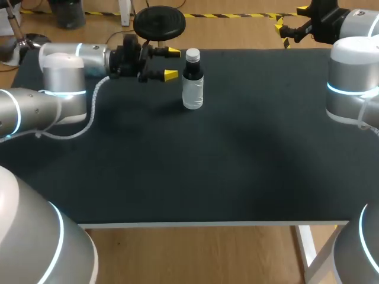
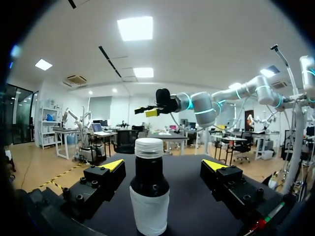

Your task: Unscrew the bottle cap

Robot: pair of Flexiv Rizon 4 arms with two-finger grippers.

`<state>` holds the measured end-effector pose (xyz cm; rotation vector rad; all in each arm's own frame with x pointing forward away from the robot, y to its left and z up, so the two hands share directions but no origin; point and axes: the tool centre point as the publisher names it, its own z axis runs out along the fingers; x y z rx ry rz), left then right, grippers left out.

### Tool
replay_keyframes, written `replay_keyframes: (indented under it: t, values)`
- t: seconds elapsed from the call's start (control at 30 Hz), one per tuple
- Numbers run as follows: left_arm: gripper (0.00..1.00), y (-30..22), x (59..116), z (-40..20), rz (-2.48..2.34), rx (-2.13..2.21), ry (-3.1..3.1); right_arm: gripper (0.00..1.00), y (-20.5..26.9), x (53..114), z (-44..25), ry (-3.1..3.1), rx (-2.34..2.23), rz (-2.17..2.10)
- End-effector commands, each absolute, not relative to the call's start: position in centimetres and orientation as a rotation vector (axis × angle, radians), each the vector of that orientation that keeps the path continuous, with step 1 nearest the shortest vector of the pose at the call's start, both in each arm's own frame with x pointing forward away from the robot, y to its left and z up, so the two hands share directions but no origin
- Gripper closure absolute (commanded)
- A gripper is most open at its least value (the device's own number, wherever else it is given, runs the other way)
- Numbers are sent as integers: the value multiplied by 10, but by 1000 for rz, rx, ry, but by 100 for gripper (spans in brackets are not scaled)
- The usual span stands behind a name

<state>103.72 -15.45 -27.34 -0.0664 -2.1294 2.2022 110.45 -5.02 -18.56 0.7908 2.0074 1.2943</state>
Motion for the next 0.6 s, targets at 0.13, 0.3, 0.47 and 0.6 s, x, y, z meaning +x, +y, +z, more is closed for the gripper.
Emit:
replay_keyframes:
  t: [0.13, 0.3, 0.47, 0.6]
  values:
    - [0, -167, 1045, -279, 2174, -117, -2093, 0, -50, 1104, -185, 2010, 792, 1293]
    - [0, -174, 1045, -280, 2163, -128, -2087, 0, -50, 1104, -185, 2010, 792, 1293]
    - [0, -178, 1047, -282, 2152, -132, -2084, 0, -50, 1104, -185, 2010, 792, 1293]
    - [0, -182, 1048, -282, 2141, -137, -2083, 0, -50, 1104, -185, 2010, 792, 1293]
